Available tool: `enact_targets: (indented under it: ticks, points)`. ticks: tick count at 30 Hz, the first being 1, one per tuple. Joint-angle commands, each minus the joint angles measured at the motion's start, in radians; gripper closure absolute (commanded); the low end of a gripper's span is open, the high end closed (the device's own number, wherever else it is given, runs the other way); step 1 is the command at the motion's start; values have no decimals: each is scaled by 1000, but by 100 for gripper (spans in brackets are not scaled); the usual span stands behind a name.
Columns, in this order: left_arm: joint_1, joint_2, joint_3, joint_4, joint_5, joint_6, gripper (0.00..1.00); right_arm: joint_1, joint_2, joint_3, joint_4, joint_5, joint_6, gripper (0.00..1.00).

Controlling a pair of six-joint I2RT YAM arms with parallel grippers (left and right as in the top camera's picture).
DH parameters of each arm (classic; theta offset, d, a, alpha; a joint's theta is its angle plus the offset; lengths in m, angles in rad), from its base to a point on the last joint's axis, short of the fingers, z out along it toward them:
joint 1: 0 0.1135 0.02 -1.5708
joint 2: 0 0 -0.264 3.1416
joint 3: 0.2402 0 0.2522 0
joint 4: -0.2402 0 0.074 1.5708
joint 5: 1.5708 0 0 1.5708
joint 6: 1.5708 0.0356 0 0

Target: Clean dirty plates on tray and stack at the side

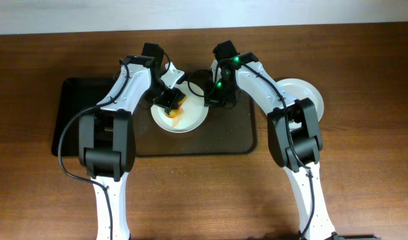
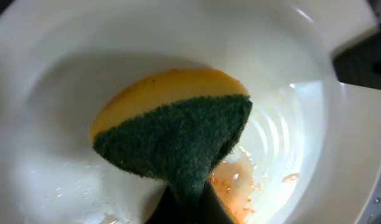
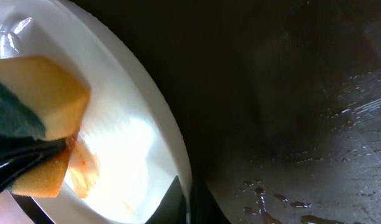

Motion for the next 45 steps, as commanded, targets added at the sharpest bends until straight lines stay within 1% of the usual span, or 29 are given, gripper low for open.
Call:
enact_targets:
  ticks: [1, 2, 3, 5, 6, 7, 8, 9, 11, 13, 14, 16, 19, 22, 23, 25, 27, 29, 31, 32, 37, 40, 41, 43, 44, 45]
  points:
    - [-3, 25, -17, -29, 78, 93, 100, -3, 4, -13, 3, 3, -2, 96]
    - [-3, 25, -17, -61, 117, 138, 100, -3, 4, -13, 3, 2, -2, 96]
    - [-3, 25, -17, -81, 129, 144, 100, -3, 4, -13, 3, 2, -2, 96]
    - [-3, 25, -17, -119, 129, 137, 100, -3, 4, -13, 4, 2, -2, 96]
    - [1, 25, -17, -130, 129, 116, 99, -3, 4, -13, 3, 2, -2, 96]
    - [6, 25, -17, -134, 128, 69, 100, -3, 4, -13, 3, 2, -2, 96]
    - [19, 25, -17, -132, 128, -48, 100, -3, 4, -13, 3, 2, -2, 96]
    - [31, 25, -17, -131, 128, -117, 100, -3, 4, -13, 3, 2, -2, 96]
    - [74, 25, -17, -130, 127, -318, 100, -3, 4, -13, 3, 2, -2, 96]
    - [121, 25, -17, -106, 120, -420, 100, -3, 4, -13, 3, 2, -2, 96]
    - [132, 25, -17, -95, 121, -434, 100, -3, 4, -13, 3, 2, -2, 96]
    - [152, 25, -17, -63, 121, -441, 100, -3, 4, -13, 4, 2, -2, 96]
    - [141, 25, -17, 66, 59, -441, 100, -3, 4, -13, 5, 2, -2, 96]
    - [97, 25, -17, 167, 68, -437, 100, -3, 4, -13, 4, 3, -3, 96]
    - [83, 25, -17, 171, 98, -404, 100, -3, 4, -13, 4, 3, -3, 96]
    - [50, 25, -17, 155, 205, -299, 100, -3, 4, -13, 4, 4, -3, 96]
    - [48, 24, -16, 126, 238, -297, 100, -3, 4, -13, 4, 10, -3, 96]
    - [72, 24, -16, 71, 371, -285, 100, -3, 4, -13, 4, 10, -3, 96]
    - [85, 24, -16, 38, 429, -277, 100, -3, 4, -13, 4, 10, -3, 96]
    - [89, 24, -16, 20, 435, -277, 100, -3, 4, -13, 4, 10, -3, 96]
    - [88, 25, -16, 2, 426, -277, 100, -3, 4, -13, 3, 10, -3, 96]
    - [85, 25, -16, -61, 340, -277, 100, -3, 4, -13, 4, 10, -3, 96]
    - [84, 25, -16, -86, 282, -277, 100, -3, 4, -13, 4, 10, -3, 96]
    - [84, 25, -16, -121, 217, -277, 100, -3, 4, -13, 4, 10, -3, 96]
    - [84, 25, -16, -156, 205, -231, 100, -3, 4, -13, 4, 10, -3, 96]
    - [84, 25, -16, -159, 206, -220, 100, -3, 4, -13, 4, 10, -3, 96]
